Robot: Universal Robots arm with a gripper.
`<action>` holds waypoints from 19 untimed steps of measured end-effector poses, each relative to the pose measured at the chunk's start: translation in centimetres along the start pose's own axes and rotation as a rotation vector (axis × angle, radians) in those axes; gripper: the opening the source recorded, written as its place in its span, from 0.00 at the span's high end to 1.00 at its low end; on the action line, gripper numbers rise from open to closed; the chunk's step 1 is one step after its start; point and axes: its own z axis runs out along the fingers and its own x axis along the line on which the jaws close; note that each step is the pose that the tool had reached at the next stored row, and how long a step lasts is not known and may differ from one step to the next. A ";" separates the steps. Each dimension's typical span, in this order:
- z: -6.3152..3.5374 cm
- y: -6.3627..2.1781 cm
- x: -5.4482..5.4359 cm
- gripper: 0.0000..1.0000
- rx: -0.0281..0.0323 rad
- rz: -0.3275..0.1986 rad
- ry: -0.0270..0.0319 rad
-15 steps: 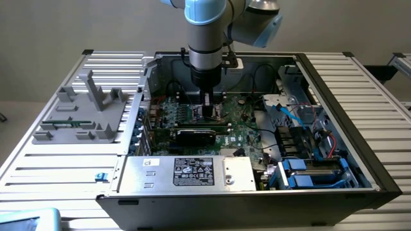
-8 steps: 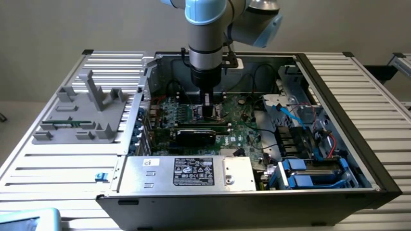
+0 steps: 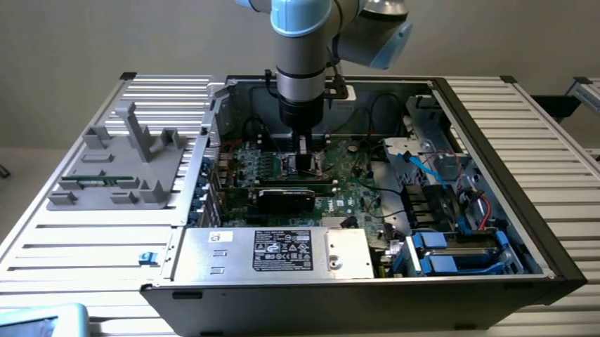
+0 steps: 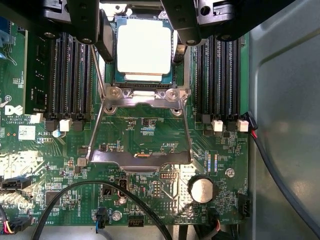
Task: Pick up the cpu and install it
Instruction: 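Place the cpu into insertion slot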
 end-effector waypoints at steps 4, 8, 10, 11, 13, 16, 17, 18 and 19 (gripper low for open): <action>0.12 -0.05 0.0 0.45 -0.0001 0.000 0.0010; 0.12 -0.05 0.0 0.45 0.0000 0.000 0.0030; 0.12 -0.05 0.0 0.45 0.0000 0.000 0.0034; 0.12 -0.05 0.0 0.45 0.0000 0.000 0.0034; 0.12 -0.05 0.0 0.45 0.0000 0.000 0.0033; 0.12 -0.05 0.0 0.45 0.0000 0.000 0.0034; 0.12 -0.05 0.0 0.45 0.0000 0.000 0.0033; 0.12 -0.05 0.0 0.45 0.0000 0.000 0.0034; 0.12 -0.05 0.0 0.45 0.0000 0.000 0.0033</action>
